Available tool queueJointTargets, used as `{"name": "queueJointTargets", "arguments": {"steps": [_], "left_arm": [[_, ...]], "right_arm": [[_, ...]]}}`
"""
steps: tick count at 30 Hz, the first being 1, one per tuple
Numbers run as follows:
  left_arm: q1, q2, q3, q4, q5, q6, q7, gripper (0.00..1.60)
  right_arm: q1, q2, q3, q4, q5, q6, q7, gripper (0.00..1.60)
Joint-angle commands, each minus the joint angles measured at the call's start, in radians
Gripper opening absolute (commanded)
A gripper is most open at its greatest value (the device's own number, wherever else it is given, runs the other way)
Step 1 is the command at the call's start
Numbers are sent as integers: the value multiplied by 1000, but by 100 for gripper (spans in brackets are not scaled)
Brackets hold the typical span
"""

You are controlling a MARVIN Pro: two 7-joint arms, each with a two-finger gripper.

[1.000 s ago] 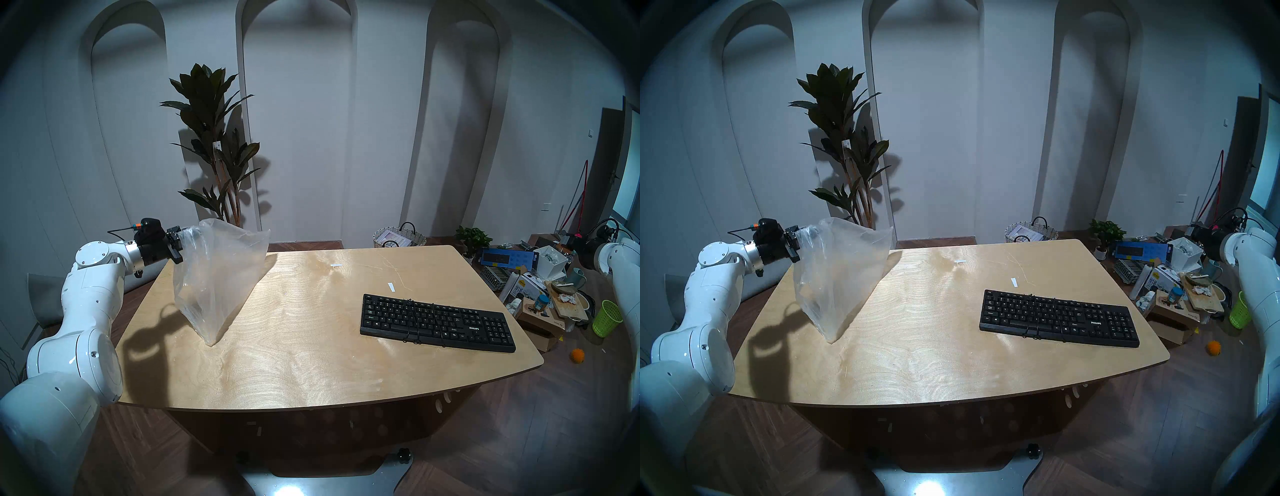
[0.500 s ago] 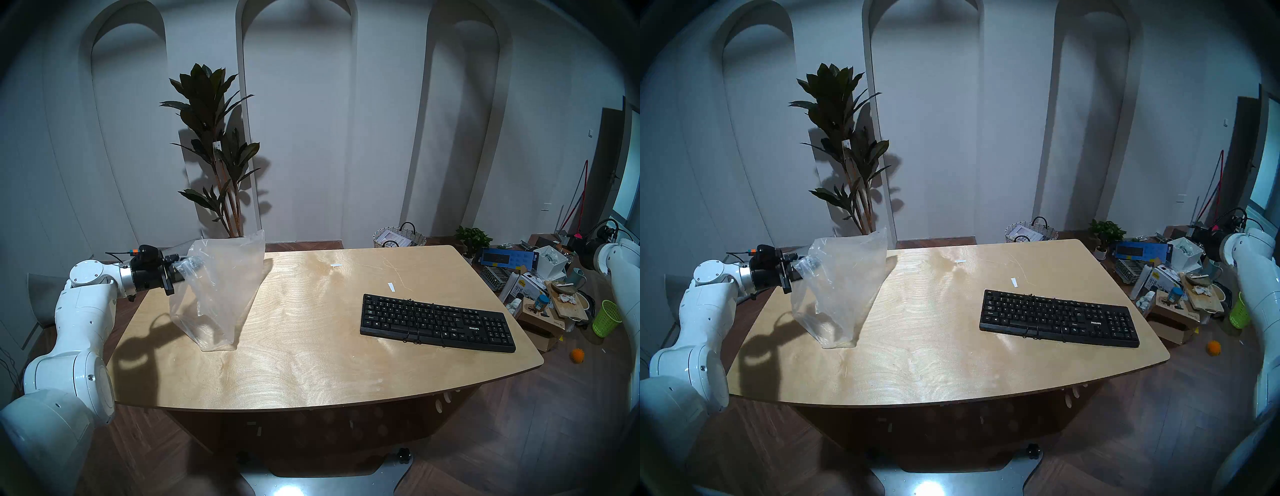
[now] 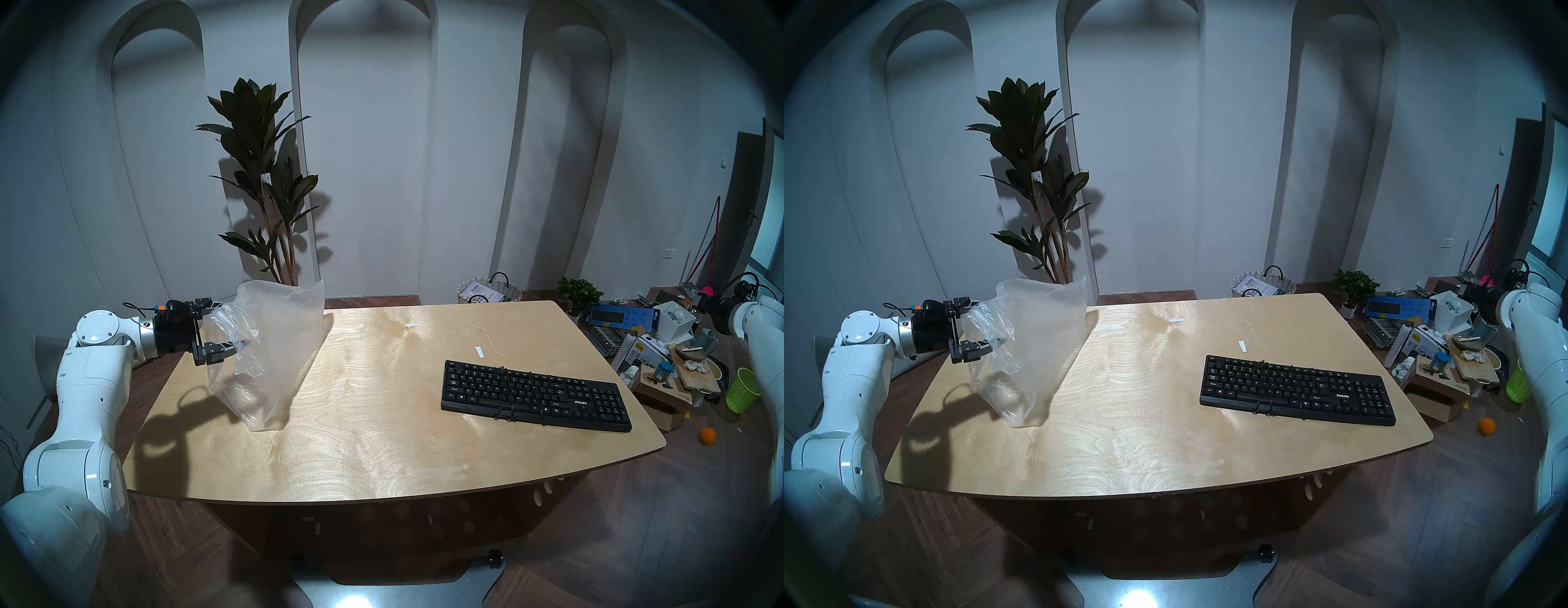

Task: Unwrap the new keyboard and set the wrapping aside

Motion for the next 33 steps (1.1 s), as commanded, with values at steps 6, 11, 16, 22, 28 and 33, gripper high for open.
{"name": "queueJointTargets", "arguments": {"steps": [6, 11, 16, 22, 28, 33], "left_arm": [[9, 50, 48, -189, -12, -104, 2, 160], [43, 67, 82, -263, -8, -155, 2, 160], [91, 90, 115, -340, -6, -195, 23, 160], [132, 134, 145, -424, 7, -265, 90, 160], [98, 202, 130, -505, 39, -361, 202, 160], [147, 248, 152, -585, 88, -450, 262, 160]], "right_arm": [[7, 5, 8, 35, -14, -24, -17, 160], [9, -1, 6, 54, -21, -30, -26, 160], [13, -7, 5, 66, -27, -36, -32, 160], [17, -17, 3, 77, -36, -48, -39, 160], [17, -31, -2, 82, -46, -63, -44, 160], [22, -41, -6, 80, -57, -81, -46, 160]]}}
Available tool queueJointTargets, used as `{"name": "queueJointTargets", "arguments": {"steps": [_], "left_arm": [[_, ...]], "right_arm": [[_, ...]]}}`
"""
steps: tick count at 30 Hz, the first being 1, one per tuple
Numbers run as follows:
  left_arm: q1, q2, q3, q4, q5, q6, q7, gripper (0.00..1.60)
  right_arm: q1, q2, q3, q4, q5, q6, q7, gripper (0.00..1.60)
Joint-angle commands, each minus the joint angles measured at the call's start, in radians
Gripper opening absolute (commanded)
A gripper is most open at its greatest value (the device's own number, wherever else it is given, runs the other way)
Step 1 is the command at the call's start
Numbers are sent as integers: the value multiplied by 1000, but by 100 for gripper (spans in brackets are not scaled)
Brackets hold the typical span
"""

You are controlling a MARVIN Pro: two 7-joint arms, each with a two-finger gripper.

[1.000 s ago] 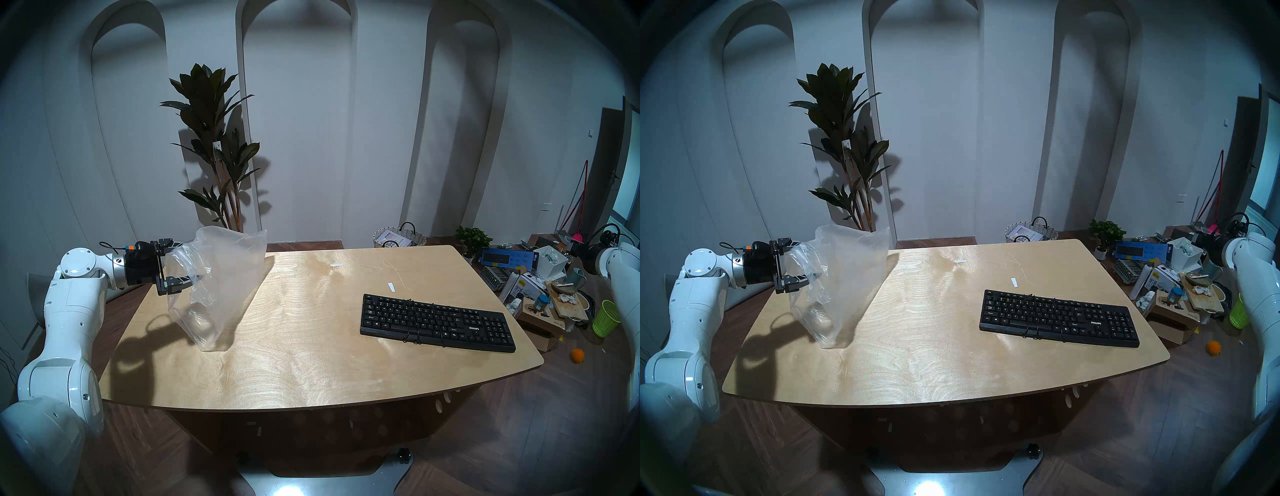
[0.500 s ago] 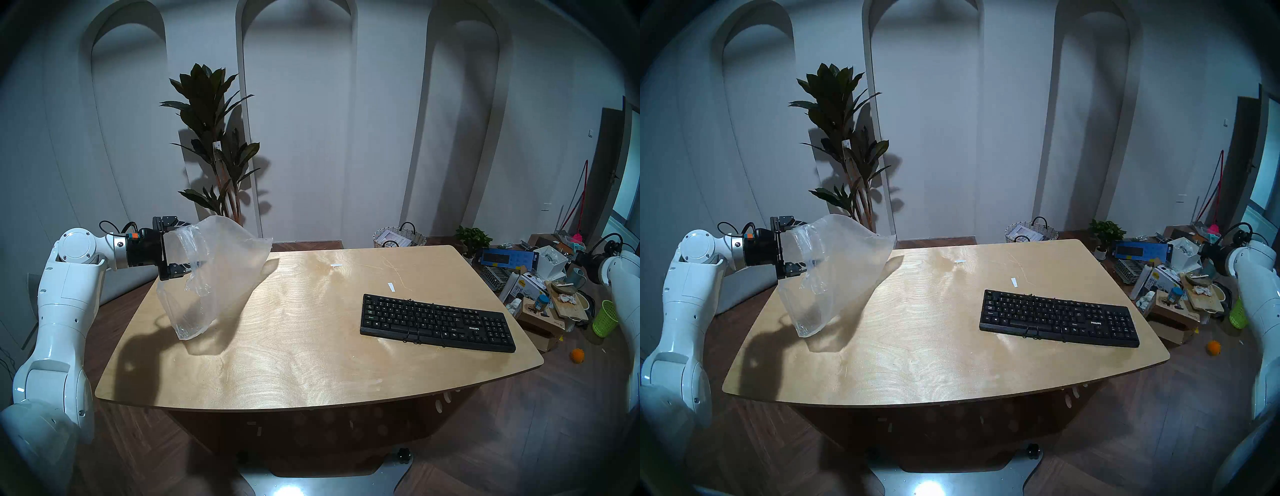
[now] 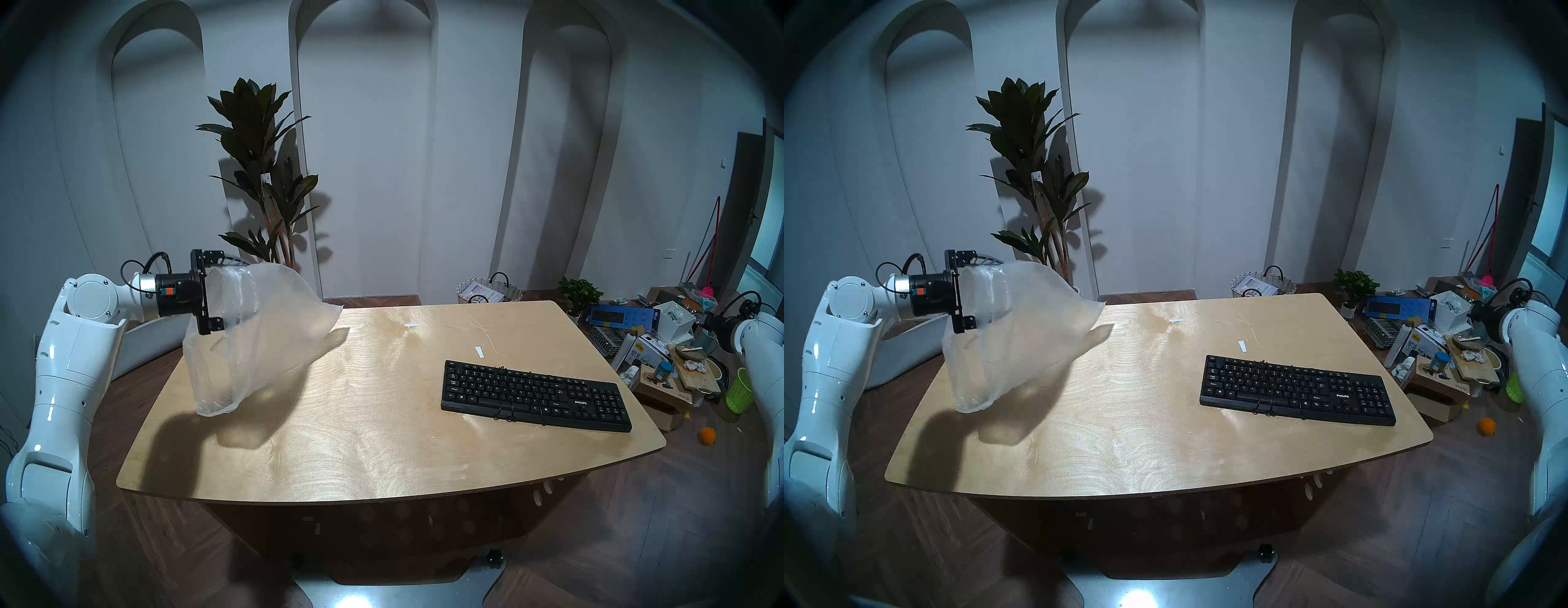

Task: Unwrap the new keyboard and set the wrapping aside

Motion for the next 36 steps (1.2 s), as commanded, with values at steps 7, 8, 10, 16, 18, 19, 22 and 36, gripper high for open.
{"name": "queueJointTargets", "arguments": {"steps": [7, 8, 10, 16, 18, 19, 22, 36], "left_arm": [[115, 163, 48, -205, 103, -196, 27, 160], [126, 174, 53, -216, 113, -208, 40, 160], [159, 205, 66, -259, 140, -239, 72, 160], [227, 259, 101, -339, 223, -270, 144, 160], [246, 282, 103, -372, 268, -270, 161, 160], [251, 299, 100, -386, 299, -270, 163, 160], [234, 331, 79, -404, 386, -270, 169, 160], [61, 294, 89, -439, 656, -253, 262, 160]], "right_arm": [[15, -15, -2, 8, -22, -58, 2, 160], [13, -16, -2, 11, -25, -62, 2, 160], [10, -20, -3, 20, -31, -71, 2, 160], [12, -28, -5, 41, -45, -99, 5, 160], [15, -32, -7, 47, -51, -111, 8, 160], [16, -35, -8, 51, -54, -120, 11, 160], [17, -42, -11, 62, -65, -150, 19, 160], [11, -67, -16, 127, -94, -221, 55, 160]]}}
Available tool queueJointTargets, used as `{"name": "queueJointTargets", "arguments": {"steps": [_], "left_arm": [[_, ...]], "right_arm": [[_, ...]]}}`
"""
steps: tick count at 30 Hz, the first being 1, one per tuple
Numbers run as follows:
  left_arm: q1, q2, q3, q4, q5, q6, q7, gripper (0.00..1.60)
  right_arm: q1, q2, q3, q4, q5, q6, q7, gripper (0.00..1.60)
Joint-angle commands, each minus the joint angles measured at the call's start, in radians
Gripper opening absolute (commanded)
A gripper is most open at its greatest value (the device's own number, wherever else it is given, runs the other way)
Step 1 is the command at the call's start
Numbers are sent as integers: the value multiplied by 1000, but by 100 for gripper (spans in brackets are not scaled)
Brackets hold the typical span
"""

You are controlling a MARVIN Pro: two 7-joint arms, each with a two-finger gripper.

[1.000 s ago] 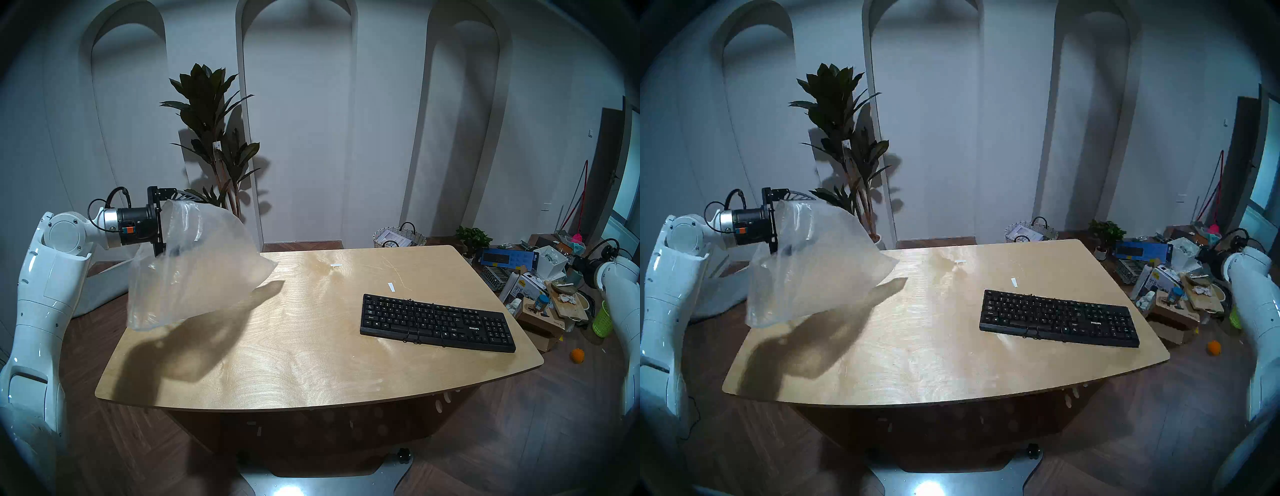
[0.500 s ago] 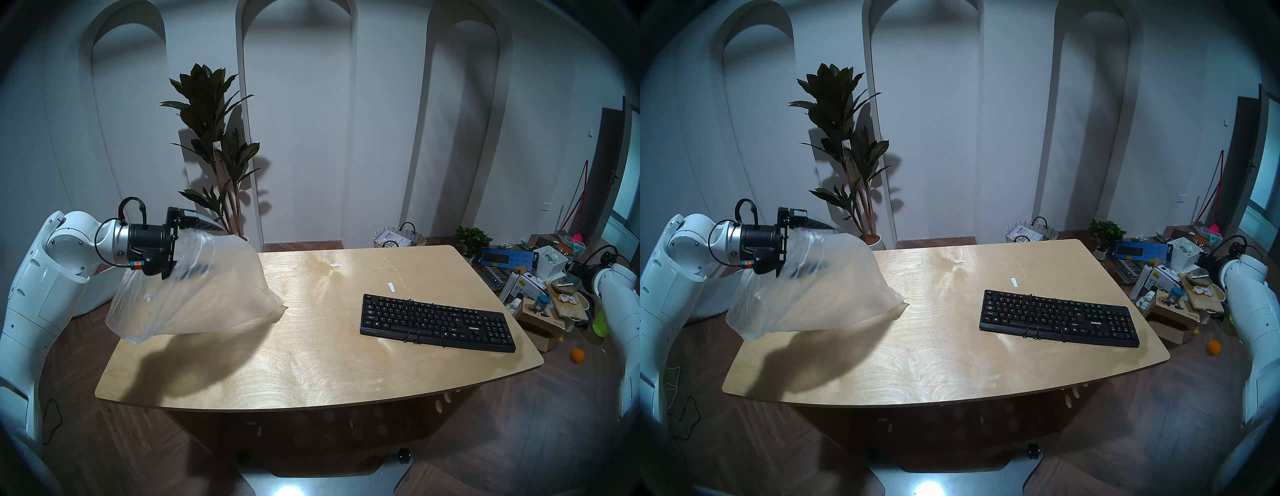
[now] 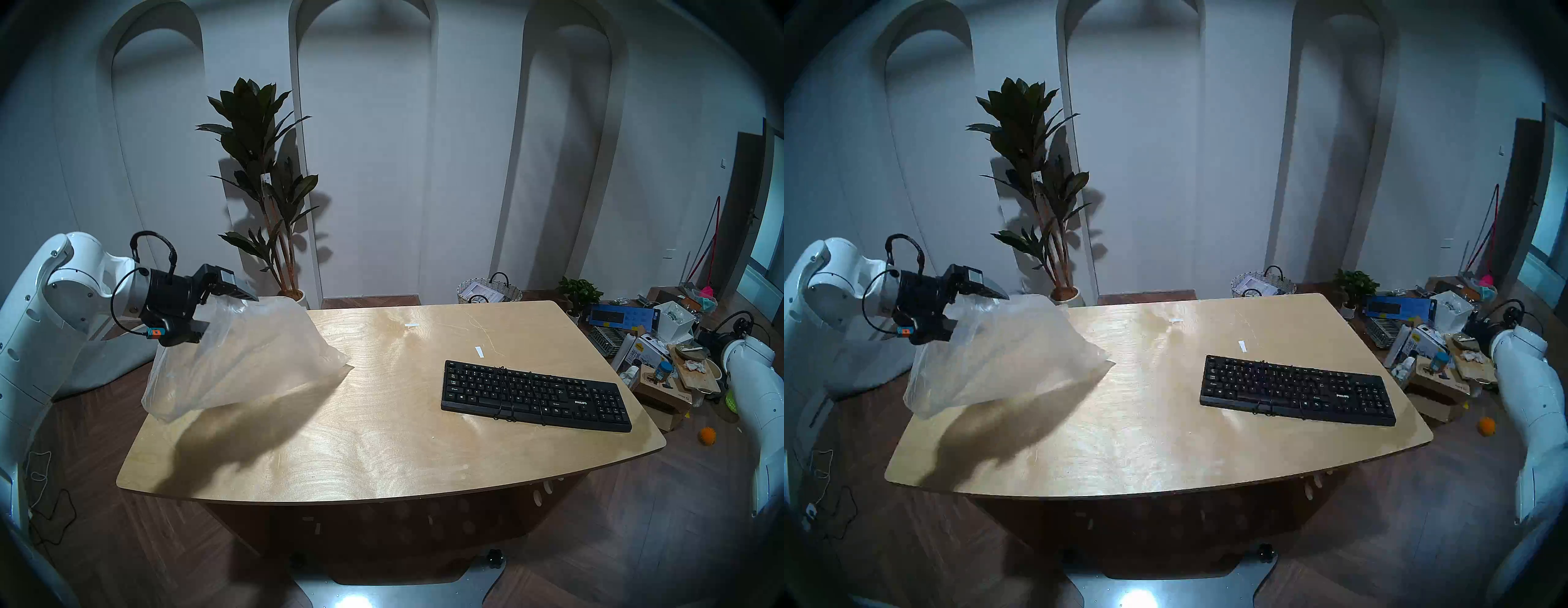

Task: Unwrap the new keyboard and set the wrapping aside

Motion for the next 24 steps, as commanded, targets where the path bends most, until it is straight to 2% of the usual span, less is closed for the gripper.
{"name": "queueJointTargets", "arguments": {"steps": [1, 8, 13, 17, 22, 24], "left_arm": [[-116, -18, 23, -30, 123, 6, -29, 160], [-171, -70, 150, -10, 293, -7, -42, 160], [-223, -126, 209, -2, 399, -7, -16, 160], [-257, -177, 227, -26, 460, -7, 7, 160], [-301, -199, 248, -57, 473, -7, 18, 160], [-304, -205, 244, -66, 467, -5, 23, 160]], "right_arm": [[7, 4, 5, 18, -10, -46, 15, 160], [12, 7, 10, 69, -22, -76, 33, 160], [16, -2, 4, 89, -32, -89, 43, 160], [16, -29, -18, 77, -50, -105, 55, 160], [31, -109, -92, -39, -96, -152, 86, 160], [59, -140, -119, -45, -107, -171, 105, 160]]}}
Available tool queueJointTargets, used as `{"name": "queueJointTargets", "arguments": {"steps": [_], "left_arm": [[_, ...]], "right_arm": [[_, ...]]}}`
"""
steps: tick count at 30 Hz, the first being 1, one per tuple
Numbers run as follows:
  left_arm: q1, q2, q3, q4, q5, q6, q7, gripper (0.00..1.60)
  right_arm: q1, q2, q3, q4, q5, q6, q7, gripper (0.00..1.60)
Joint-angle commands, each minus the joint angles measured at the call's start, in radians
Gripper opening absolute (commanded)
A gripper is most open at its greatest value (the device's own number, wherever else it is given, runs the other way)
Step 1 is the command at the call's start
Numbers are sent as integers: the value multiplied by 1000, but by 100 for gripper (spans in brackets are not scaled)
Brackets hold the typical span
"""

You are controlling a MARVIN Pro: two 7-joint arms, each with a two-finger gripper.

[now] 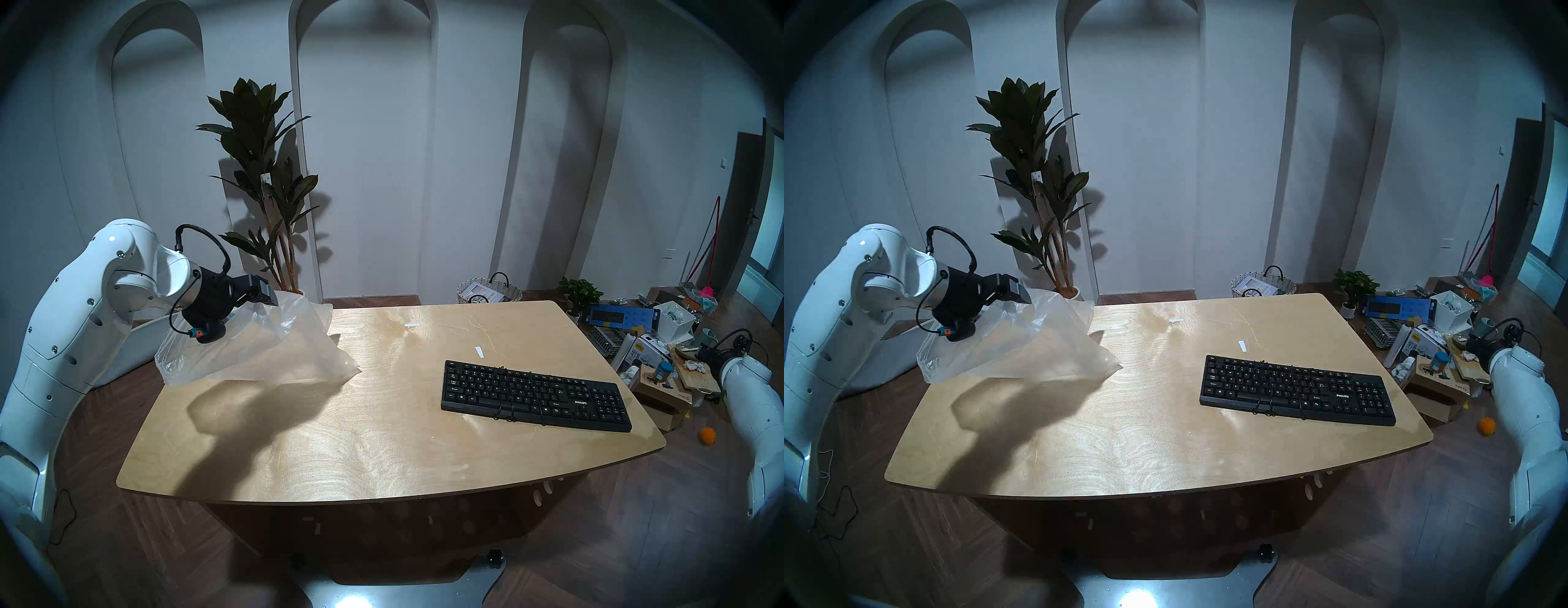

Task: Unwrap the new keyboard and set the wrapping aside

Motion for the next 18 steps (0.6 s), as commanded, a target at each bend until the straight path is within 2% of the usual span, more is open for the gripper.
{"name": "queueJointTargets", "arguments": {"steps": [1, 8, 13, 14, 16, 17, 18], "left_arm": [[-97, -48, -9, -41, 14, 3, 13, 160], [-116, -60, -32, -50, -5, 16, 28, 160], [-124, -63, -44, -54, -12, 21, 35, 160], [-127, -65, -49, -54, -18, 25, 39, 160], [-128, -66, -51, -54, -21, 26, 40, 160], [-132, -70, -56, -55, -28, 29, 44, 160], [-134, -72, -58, -55, -31, 30, 46, 160]], "right_arm": [[55, -96, -71, -110, -42, -71, 43, 160], [112, -200, -173, -213, -79, -129, 114, 160], [121, -259, -233, -271, -98, -153, 154, 160], [121, -286, -266, -301, -107, -163, 174, 160], [121, -291, -281, -306, -112, -167, 182, 160], [119, -330, -316, -346, -122, -178, 202, 160], [119, -326, -333, -344, -126, -182, 212, 160]]}}
